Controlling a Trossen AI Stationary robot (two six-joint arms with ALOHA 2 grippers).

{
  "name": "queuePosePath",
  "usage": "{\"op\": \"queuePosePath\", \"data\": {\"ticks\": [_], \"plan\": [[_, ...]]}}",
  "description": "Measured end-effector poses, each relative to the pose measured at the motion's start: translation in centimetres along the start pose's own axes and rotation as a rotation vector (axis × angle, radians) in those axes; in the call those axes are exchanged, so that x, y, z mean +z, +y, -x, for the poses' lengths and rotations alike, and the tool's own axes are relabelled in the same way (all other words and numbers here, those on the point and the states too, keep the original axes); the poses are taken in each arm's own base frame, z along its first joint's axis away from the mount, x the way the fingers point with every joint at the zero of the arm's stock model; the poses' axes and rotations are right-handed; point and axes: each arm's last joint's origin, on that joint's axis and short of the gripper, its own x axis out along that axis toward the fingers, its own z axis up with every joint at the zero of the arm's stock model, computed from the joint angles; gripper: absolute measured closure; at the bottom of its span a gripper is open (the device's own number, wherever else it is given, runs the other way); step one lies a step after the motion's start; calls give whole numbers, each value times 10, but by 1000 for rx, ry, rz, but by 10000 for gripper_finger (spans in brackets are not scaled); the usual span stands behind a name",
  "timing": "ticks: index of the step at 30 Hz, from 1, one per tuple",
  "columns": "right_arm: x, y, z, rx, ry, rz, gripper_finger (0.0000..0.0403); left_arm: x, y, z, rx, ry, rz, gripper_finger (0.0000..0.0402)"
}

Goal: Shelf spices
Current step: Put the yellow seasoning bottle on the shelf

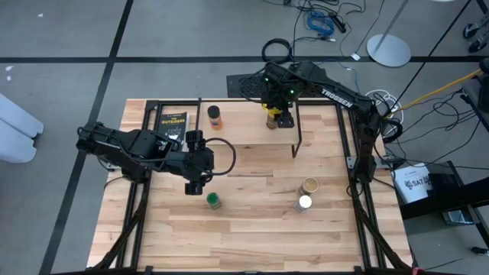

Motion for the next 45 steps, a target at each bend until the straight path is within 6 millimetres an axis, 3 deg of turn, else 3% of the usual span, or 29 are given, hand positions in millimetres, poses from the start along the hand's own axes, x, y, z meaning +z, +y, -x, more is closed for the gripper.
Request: {"op": "queuePosePath", "data": {"ticks": [36,41,45], "plan": [[-5,2,1,-40,81,-72,142,0,0,0,0,2,2,65],[-5,3,7,-55,66,-81,131,-6,-4,-11,6,43,-16,65],[-3,6,22,-107,50,-66,117,-14,-9,-25,15,97,-40,65]]}}
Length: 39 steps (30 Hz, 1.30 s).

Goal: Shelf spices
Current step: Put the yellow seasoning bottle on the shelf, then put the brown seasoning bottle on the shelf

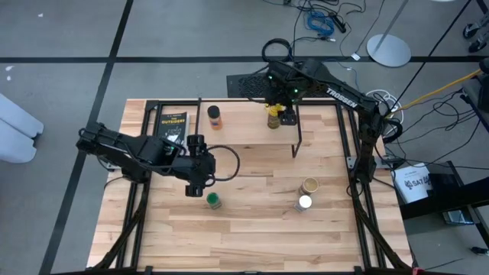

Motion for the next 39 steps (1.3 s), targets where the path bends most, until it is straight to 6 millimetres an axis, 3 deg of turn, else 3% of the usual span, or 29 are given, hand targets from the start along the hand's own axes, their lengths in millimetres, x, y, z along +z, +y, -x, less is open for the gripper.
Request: {"op": "queuePosePath", "data": {"ticks": [11,18,23,31,39], "plan": [[0,27,45,-30,-114,-35,112,-9,-7,-22,57,47,-3,65],[-4,70,79,6,-217,-129,112,-9,-9,-21,54,47,9,65],[-21,110,93,69,-229,-154,112,-10,-14,-19,45,40,-7,65],[-81,170,79,168,-78,-258,112,-9,-20,-16,34,16,44,65],[-130,211,39,170,29,-167,112,1,-25,-14,3,-91,86,65]]}}
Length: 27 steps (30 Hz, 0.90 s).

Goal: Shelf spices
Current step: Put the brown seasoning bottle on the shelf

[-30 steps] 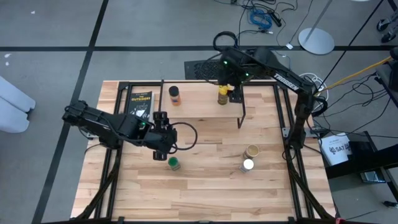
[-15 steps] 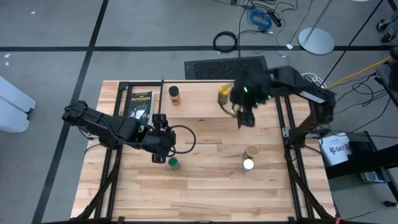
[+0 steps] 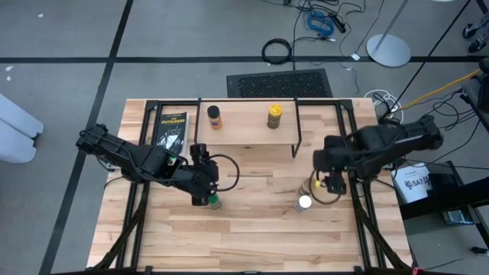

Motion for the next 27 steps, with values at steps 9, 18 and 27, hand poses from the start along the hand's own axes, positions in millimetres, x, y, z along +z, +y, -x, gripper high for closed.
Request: {"op": "queuePosePath", "data": {"ticks": [9,18,27], "plan": [[-16,15,-47,5,60,198,112,3,-1,0,-8,-30,16,65],[-13,15,-73,6,27,210,101,3,-1,0,-8,-30,9,65],[-6,20,-91,-1,55,270,60,4,-1,0,-10,-38,13,65]]}}
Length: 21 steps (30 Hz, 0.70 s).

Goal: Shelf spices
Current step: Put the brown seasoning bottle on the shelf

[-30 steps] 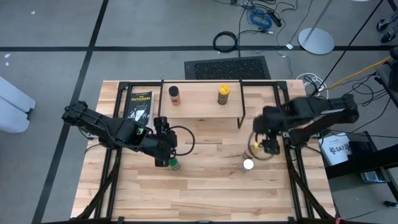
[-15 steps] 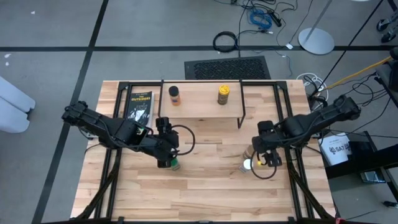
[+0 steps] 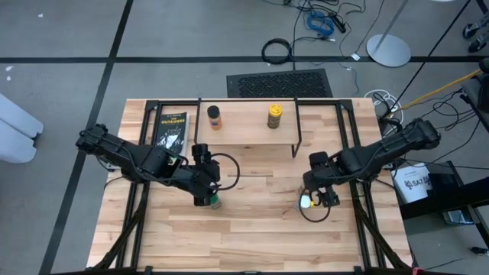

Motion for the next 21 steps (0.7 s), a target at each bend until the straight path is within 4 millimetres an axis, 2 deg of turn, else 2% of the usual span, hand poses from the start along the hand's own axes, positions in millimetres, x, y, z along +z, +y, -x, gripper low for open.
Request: {"op": "queuePosePath", "data": {"ticks": [9,21], "plan": [[13,-3,-20,-21,70,-12,60,1,0,0,-3,-5,3,65],[24,-8,-34,-13,94,-14,60,0,0,0,-9,-4,3,65]]}}
